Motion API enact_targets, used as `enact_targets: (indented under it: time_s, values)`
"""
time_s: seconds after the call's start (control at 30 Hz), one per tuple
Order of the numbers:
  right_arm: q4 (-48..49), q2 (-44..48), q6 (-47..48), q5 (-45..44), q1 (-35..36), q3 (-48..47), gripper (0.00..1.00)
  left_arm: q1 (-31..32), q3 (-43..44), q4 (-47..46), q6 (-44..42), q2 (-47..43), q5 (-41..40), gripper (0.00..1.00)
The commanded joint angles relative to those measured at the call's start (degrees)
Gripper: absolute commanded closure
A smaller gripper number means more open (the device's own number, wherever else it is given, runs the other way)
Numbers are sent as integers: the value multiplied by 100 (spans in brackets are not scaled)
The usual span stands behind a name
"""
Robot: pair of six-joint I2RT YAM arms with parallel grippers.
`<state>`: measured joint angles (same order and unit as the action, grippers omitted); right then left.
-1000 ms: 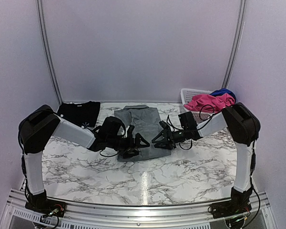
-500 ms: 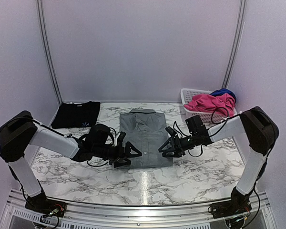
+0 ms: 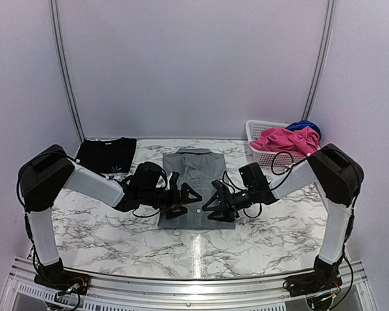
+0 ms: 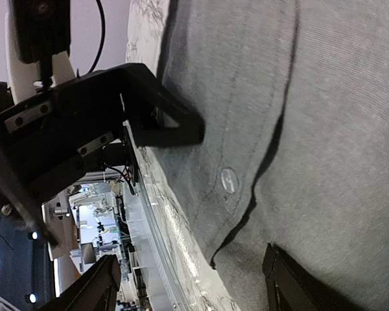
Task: Fold and stack the mixed laundry pile
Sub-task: Smooth out the 2/3-rectangle-folded shirt at the center of the board.
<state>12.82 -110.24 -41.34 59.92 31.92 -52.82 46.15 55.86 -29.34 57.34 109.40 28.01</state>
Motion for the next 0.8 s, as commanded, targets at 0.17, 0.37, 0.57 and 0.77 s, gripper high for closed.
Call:
enact_targets:
  time_s: [0.17,0.37,0.57,0.77]
  values:
    - [-418,-31,712,-163,-510,1366,24,-147,-1415,-634,441,-482,100,1]
    - [-1342,960,1253,72,-599,791,25,-352,-1137,963,-524,-1415,-64,1]
    - [-1570,473,1216,89,-770,-946,28,-538,326,1857,-1302,-836,-94,1]
    - [-954,-792,920,-38,-818,-2131,33,-753,1182,1761,-1358,200,-52,1]
